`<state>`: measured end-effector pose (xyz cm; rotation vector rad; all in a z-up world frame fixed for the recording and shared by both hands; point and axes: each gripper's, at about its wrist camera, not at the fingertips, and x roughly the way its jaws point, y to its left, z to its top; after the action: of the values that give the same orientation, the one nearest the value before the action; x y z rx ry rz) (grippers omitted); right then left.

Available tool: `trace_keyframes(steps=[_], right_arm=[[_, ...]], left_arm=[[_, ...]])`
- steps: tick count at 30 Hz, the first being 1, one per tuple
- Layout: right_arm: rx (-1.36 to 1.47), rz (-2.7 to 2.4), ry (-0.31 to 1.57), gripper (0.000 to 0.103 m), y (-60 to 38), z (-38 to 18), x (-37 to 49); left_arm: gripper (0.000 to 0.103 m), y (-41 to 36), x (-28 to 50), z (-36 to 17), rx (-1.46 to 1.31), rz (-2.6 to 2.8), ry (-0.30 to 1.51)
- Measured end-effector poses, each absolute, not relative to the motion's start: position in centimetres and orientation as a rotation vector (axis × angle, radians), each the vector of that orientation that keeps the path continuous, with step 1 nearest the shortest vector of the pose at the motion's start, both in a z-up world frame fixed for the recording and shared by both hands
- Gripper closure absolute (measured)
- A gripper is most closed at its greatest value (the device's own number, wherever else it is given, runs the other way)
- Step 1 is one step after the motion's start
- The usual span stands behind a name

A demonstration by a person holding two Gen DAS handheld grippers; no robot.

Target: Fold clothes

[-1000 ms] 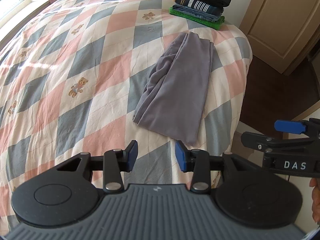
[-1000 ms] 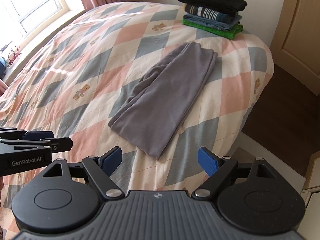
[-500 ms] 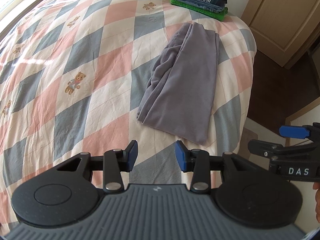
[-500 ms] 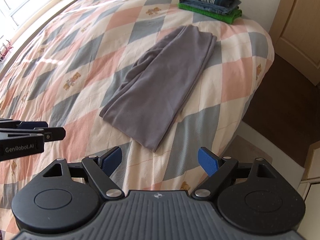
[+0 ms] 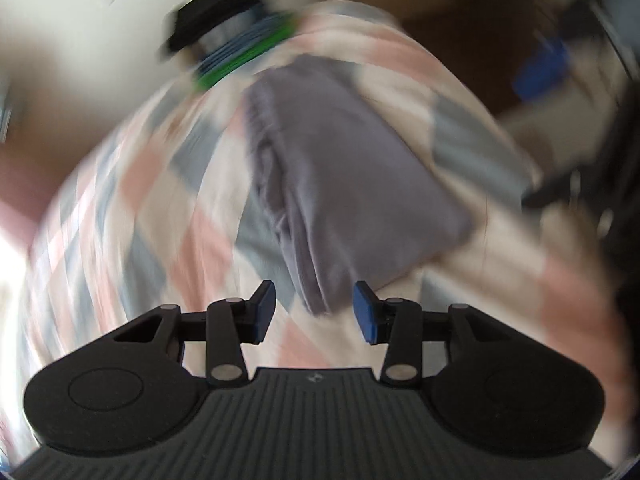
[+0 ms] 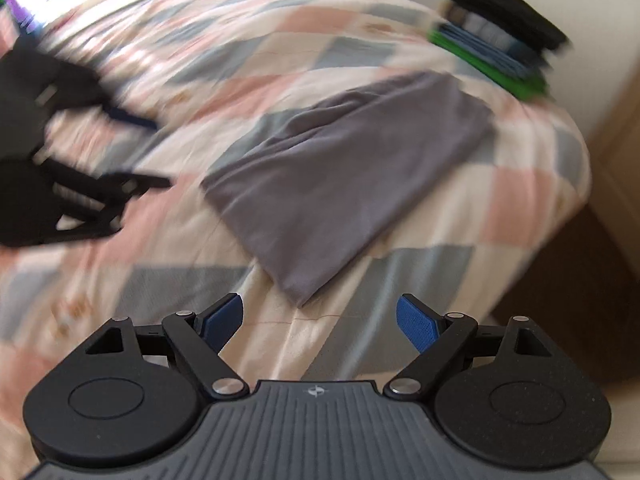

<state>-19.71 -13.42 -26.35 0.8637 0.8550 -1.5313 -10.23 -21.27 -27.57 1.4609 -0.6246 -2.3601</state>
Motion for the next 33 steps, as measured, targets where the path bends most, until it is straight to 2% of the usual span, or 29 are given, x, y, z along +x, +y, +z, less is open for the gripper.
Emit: trace_keyframes(steps=[5,7,11,17,19,22,23,24,25,27,29,33], right_arm=[[0.561,-1.444,1.122,0.022,-14.2,-32.4,-15.6],[0.422,-1.411,1.219,0.025,-14.3,-34.7,-14.5],[0.200,-1.364,1.337,0.027,-14.3,-38.1,-13.2],[0.066,-1.328,1.367,0.027,-15.1,-40.5,-13.1],[0.014,-1.314,1.382,0.030,-15.4,-41.2,-13.2],[-0.009,-1.291,1.387,0.042,-16.2,-41.5,-14.0],[-0.001,-1.279,1.381,0.053,-16.5,-41.4,-14.5],[0.028,-1.255,1.361,0.068,-16.8,-41.1,-15.1],[0.061,-1.230,1.338,0.075,-17.2,-40.6,-15.8],[0.146,-1.169,1.256,0.084,-17.8,-38.9,-17.7],[0.270,-1.100,1.142,0.085,-18.6,-36.7,-20.5],[0.698,-0.910,0.789,0.087,-22.5,-32.0,-30.0]], left_arm=[[0.062,-20.2,-9.4,-35.7,1.473,-2.276,-1.370],[0.062,-20.3,-8.9,-38.1,1.444,-2.243,-1.568],[0.058,-20.6,-8.1,-41.3,1.385,-2.213,-1.794],[0.056,-21.0,-7.3,-44.4,1.285,-2.142,-2.013],[0.059,-21.2,-7.6,-44.5,1.289,-2.150,-2.007],[0.069,-21.5,-8.4,-43.9,1.332,-2.185,-1.941],[0.076,-21.5,-8.7,-43.3,1.361,-2.217,-1.899],[0.079,-21.6,-9.1,-42.7,1.394,-2.248,-1.856],[0.080,-21.8,-9.5,-41.9,1.424,-2.281,-1.803],[0.083,-22.3,-10.7,-39.6,1.489,-2.357,-1.637],[0.084,-23.0,-12.4,-36.8,1.550,-2.438,-1.408],[0.084,-25.8,-16.7,-30.7,1.597,-2.522,-0.936]])
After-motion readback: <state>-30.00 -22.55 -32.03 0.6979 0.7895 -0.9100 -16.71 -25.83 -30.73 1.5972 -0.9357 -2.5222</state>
